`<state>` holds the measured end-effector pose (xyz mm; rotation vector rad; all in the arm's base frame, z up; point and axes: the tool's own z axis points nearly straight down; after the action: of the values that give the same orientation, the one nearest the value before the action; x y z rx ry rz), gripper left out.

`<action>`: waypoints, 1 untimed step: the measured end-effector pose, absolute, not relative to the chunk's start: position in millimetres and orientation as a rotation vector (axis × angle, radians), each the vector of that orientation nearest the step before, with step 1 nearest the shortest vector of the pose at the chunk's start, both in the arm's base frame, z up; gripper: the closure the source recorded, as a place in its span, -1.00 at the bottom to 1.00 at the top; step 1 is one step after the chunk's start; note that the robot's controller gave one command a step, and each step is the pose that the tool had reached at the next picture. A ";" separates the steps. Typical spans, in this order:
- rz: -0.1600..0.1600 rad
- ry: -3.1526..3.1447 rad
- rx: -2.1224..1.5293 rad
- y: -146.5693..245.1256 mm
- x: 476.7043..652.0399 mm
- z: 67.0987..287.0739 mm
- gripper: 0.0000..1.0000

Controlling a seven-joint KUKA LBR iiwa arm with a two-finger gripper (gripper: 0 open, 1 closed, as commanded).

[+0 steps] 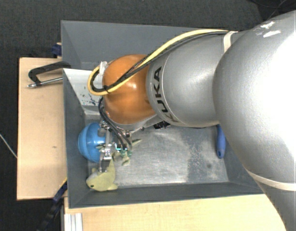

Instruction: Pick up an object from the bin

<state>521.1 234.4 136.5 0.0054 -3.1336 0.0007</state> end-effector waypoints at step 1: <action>-0.020 -3.162 0.116 230.7 503.1 77.9 -1.00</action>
Offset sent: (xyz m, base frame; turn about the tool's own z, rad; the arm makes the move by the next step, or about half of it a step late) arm -0.0246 -0.0080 -0.0655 -0.0697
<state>503.1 230.7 77.9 0.1161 -3.1619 -0.0199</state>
